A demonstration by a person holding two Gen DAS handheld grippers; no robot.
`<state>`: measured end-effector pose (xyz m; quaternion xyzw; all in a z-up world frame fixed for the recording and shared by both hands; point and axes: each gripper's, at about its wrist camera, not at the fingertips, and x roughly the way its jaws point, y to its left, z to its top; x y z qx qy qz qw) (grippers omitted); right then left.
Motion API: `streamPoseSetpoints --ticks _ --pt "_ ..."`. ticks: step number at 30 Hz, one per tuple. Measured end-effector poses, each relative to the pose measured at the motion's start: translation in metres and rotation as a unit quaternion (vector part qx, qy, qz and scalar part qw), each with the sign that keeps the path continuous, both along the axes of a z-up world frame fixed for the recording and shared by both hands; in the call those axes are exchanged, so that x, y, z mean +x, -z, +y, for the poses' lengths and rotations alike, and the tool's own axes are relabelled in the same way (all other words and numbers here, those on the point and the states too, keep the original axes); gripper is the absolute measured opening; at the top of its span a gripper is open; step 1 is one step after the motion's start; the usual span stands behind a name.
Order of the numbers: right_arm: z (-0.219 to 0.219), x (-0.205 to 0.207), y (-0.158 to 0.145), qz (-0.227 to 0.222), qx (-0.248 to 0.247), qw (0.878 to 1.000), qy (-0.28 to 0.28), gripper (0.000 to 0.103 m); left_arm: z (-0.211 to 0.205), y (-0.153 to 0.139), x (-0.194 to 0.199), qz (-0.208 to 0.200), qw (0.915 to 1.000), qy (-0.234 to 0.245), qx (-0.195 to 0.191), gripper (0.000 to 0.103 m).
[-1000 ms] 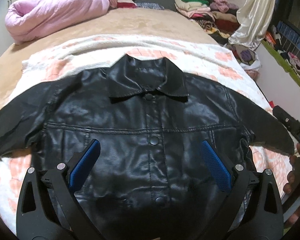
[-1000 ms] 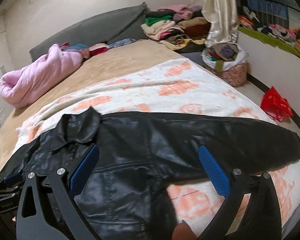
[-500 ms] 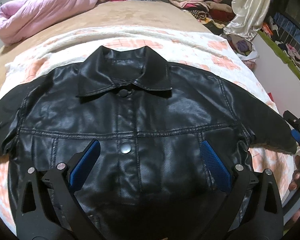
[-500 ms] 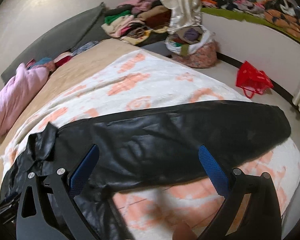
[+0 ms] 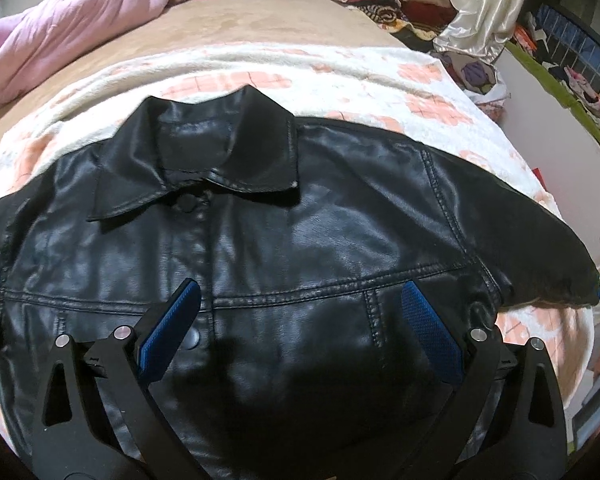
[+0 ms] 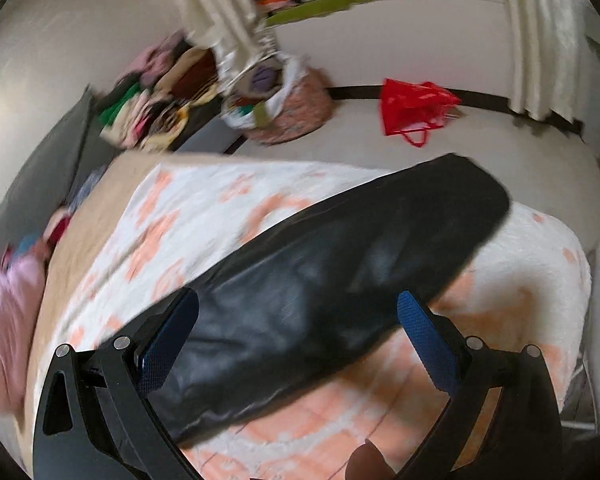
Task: Fold large clothes
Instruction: 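Lift the sleeve with the right tool and swing it across the jacket body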
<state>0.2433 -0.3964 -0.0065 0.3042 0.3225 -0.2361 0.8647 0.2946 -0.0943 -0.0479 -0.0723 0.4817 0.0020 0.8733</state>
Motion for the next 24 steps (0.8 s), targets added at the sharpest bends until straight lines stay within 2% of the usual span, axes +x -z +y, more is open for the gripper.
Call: streamPoseSetpoints --ticks 5,12,15,18,20,22,24 --pt "-0.042 -0.013 0.019 0.001 0.067 0.995 0.076 0.099 -0.005 0.009 0.008 0.01 0.9999 0.007 -0.007 0.094" --pt "-0.081 -0.011 0.049 0.031 0.105 0.984 0.141 0.099 -0.017 0.012 0.017 0.009 0.9994 0.027 -0.018 0.094" --pt "-0.094 -0.007 0.072 0.012 0.162 0.974 0.158 0.099 -0.015 0.011 0.018 0.011 0.9994 0.026 -0.018 0.094" --pt "-0.098 -0.004 0.072 -0.015 0.152 0.976 0.155 0.098 -0.007 0.003 0.016 0.002 0.9996 0.022 -0.016 0.094" --pt "-0.099 -0.003 0.073 -0.055 0.18 0.972 0.143 0.075 -0.002 -0.002 0.013 -0.003 0.9996 0.022 -0.017 0.094" --pt "-0.101 -0.002 0.073 -0.068 0.186 0.969 0.146 0.04 0.003 -0.005 0.01 -0.006 0.9996 0.023 -0.017 0.094" --pt "-0.103 -0.003 0.072 -0.075 0.186 0.969 0.142 0.026 0.007 -0.006 0.008 -0.004 0.9997 0.019 -0.013 0.094"
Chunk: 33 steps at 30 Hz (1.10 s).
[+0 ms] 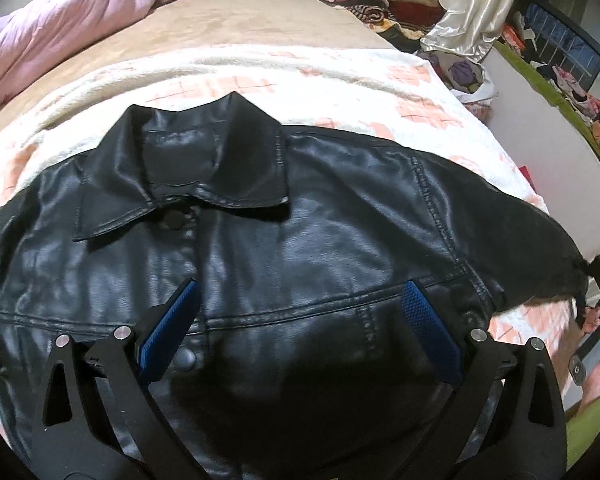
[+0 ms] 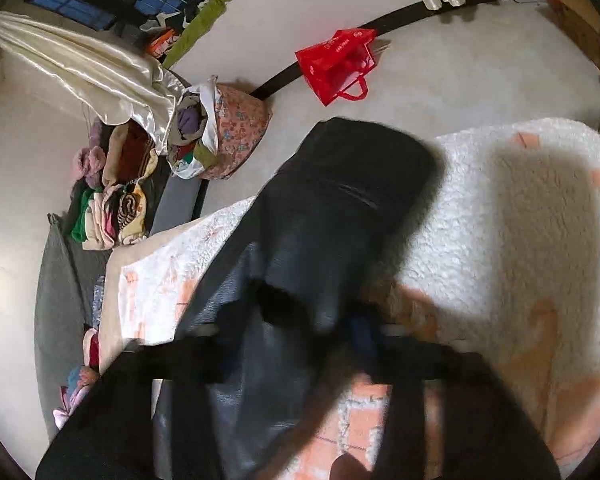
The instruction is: Fold large clothes
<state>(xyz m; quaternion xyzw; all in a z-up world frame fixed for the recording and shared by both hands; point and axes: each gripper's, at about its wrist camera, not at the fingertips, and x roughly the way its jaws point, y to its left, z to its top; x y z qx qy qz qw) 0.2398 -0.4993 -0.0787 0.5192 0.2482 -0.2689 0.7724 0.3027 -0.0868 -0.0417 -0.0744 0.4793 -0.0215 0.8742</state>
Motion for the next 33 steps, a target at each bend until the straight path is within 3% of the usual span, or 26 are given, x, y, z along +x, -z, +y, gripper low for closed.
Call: streamPoseSetpoints --ticks 3,7,11,16,19,23,33 --pt "0.0 -0.001 -0.016 -0.051 -0.008 0.998 -0.021 0.012 0.008 -0.003 -0.006 -0.005 1.0 -0.003 -0.004 0.094" --pt "0.019 0.0 -0.055 -0.114 -0.078 0.988 -0.072 0.012 0.023 -0.004 -0.011 -0.002 0.9998 -0.02 -0.006 0.094" --pt "0.045 0.004 -0.091 -0.178 -0.121 0.966 -0.14 0.012 0.043 -0.01 -0.023 -0.009 0.9991 -0.038 -0.014 0.094" --pt "0.086 0.011 -0.121 -0.207 -0.167 0.941 -0.211 0.011 0.067 -0.021 -0.033 -0.015 0.9982 -0.056 -0.016 0.094" --pt "0.123 0.02 -0.138 -0.22 -0.195 0.917 -0.269 0.009 0.082 -0.029 -0.041 -0.021 0.9973 -0.065 -0.028 0.094" --pt "0.186 0.024 -0.158 -0.24 -0.24 0.871 -0.355 0.008 0.098 -0.035 -0.049 -0.026 0.9958 -0.073 -0.049 0.094" --pt "0.321 0.017 -0.157 -0.236 -0.29 0.773 -0.513 0.008 0.139 -0.048 -0.072 -0.043 0.9885 -0.08 -0.121 0.094"
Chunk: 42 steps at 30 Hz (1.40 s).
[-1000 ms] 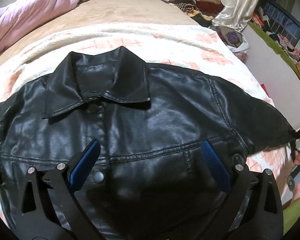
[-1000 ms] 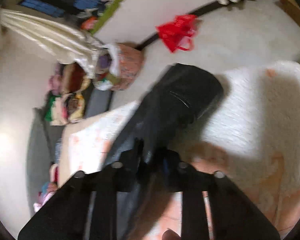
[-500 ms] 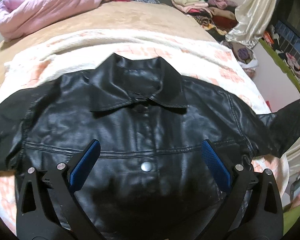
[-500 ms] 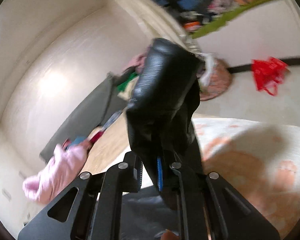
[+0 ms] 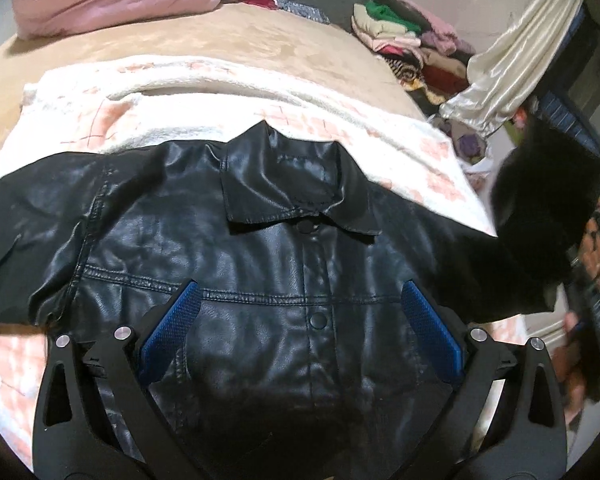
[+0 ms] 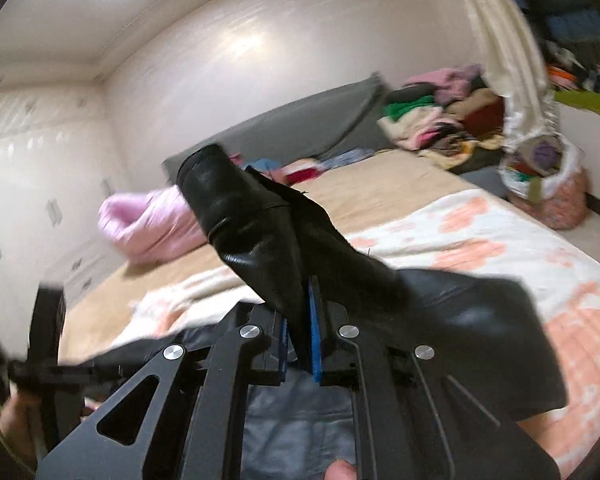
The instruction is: Fold large clothes
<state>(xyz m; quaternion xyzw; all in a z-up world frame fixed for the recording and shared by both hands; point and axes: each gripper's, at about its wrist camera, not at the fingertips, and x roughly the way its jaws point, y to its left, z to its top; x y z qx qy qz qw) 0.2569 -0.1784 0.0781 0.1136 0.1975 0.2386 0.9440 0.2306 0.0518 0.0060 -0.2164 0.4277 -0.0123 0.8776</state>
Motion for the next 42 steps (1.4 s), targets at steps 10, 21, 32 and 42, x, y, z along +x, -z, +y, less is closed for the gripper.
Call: streamPoseSetpoints --ticks 10,21,32,42 --pt "0.109 -0.049 0.013 -0.003 -0.065 0.991 -0.12 0.008 0.039 -0.017 -0.021 -0.033 0.9963 -0.028 -0.075 0.094" --pt "0.16 -0.071 0.041 0.017 -0.111 0.977 -0.184 0.008 0.08 -0.018 -0.045 -0.05 0.9887 -0.05 -0.132 0.094" --pt "0.206 -0.07 0.102 0.074 -0.208 0.949 -0.225 0.04 0.104 0.014 -0.065 -0.035 0.9786 -0.059 -0.194 0.094" --pt "0.182 -0.063 0.078 0.116 -0.178 0.939 -0.271 0.098 0.086 0.068 -0.076 0.051 0.9748 -0.057 -0.21 0.094"
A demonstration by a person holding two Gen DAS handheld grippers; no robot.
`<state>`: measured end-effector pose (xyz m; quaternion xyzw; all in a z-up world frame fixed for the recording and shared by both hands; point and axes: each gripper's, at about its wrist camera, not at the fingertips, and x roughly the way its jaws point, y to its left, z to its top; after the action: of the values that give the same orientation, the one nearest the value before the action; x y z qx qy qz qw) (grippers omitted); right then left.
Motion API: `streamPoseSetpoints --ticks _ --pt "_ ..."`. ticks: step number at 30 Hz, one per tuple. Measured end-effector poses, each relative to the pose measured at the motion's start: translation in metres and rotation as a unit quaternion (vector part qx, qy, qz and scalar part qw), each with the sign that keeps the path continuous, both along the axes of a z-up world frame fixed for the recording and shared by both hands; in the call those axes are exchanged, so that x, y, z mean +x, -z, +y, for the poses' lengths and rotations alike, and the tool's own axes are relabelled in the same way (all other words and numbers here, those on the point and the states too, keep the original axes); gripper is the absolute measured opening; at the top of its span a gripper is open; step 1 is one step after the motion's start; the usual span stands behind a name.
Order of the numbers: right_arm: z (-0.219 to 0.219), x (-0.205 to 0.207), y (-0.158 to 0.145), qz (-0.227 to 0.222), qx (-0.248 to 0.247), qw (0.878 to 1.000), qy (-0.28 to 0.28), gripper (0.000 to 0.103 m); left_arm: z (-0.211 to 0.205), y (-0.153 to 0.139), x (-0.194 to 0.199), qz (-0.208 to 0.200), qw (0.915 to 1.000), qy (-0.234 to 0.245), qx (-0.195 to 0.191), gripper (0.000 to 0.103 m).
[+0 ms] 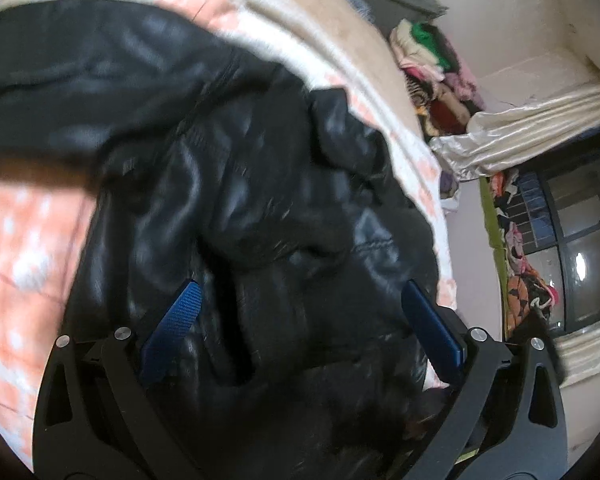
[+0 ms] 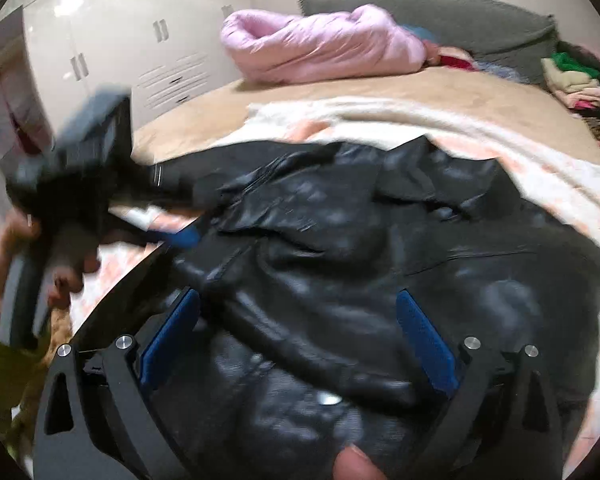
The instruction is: Fold large clothes
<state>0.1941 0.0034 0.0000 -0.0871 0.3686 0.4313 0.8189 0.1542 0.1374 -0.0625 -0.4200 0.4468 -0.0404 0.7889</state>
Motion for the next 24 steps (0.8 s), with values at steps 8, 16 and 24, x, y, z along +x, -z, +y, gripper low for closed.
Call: streamPoseSetpoints --ticks 8,16,24 --pt "-0.063 0.038 -0.023 0.01 0.046 0.992 0.114 0.08 -0.02 0.01 0.011 0.025 0.9979 -0.01 0.059 0.077" --pt "-0.115 0.057 -0.039 -0.002 0.083 0.978 0.192 0.074 -0.052 -0.028 0.029 -0.026 0.9892 0.037 0.139 0.004" --pt "-0.176 0.073 -0.046 -0.016 0.114 0.951 0.286 0.071 -0.094 -0.153 0.041 -0.162 0.9602 0.097 0.206 0.002"
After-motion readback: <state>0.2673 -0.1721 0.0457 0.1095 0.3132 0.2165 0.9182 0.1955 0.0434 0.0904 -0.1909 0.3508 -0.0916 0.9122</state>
